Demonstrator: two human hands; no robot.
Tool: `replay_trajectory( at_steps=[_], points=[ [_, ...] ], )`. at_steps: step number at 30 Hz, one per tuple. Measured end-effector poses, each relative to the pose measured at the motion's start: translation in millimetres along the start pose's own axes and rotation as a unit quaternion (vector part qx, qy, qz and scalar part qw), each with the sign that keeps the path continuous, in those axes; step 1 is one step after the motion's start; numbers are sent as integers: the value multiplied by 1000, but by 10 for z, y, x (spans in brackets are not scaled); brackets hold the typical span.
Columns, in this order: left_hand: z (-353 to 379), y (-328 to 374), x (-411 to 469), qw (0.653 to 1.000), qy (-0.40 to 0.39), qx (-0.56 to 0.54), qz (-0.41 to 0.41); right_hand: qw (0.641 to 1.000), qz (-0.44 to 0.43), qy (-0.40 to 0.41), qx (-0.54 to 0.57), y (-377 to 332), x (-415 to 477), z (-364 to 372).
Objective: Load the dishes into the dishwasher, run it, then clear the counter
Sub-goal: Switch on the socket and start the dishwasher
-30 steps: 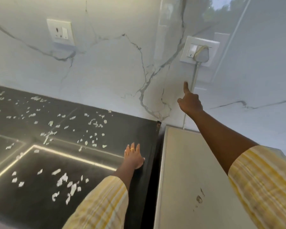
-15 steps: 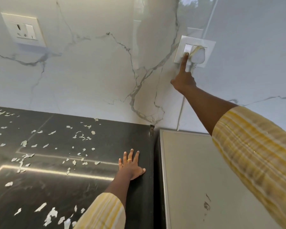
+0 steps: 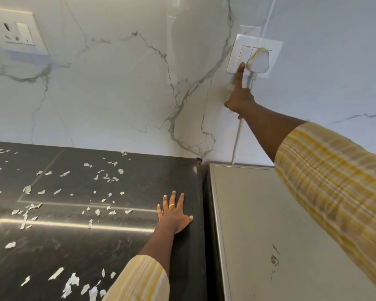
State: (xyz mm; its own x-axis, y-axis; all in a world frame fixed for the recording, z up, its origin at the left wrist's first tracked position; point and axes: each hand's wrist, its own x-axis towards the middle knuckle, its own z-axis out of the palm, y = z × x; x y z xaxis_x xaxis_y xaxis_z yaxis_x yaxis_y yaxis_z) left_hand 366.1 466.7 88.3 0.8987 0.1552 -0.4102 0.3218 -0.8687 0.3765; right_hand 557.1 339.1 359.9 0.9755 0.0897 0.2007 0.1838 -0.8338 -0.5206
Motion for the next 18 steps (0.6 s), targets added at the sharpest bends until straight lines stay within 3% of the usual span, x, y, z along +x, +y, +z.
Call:
replay_trajectory(
  at_steps=[9,18],
  points=[
    [21,10,5,1000,11,2,4,999,-4,-31,-24,0,-187,34],
    [98,-28,-132,996,70,34,38,996,-24,-56,-65,411,-1153,541]
  ],
)
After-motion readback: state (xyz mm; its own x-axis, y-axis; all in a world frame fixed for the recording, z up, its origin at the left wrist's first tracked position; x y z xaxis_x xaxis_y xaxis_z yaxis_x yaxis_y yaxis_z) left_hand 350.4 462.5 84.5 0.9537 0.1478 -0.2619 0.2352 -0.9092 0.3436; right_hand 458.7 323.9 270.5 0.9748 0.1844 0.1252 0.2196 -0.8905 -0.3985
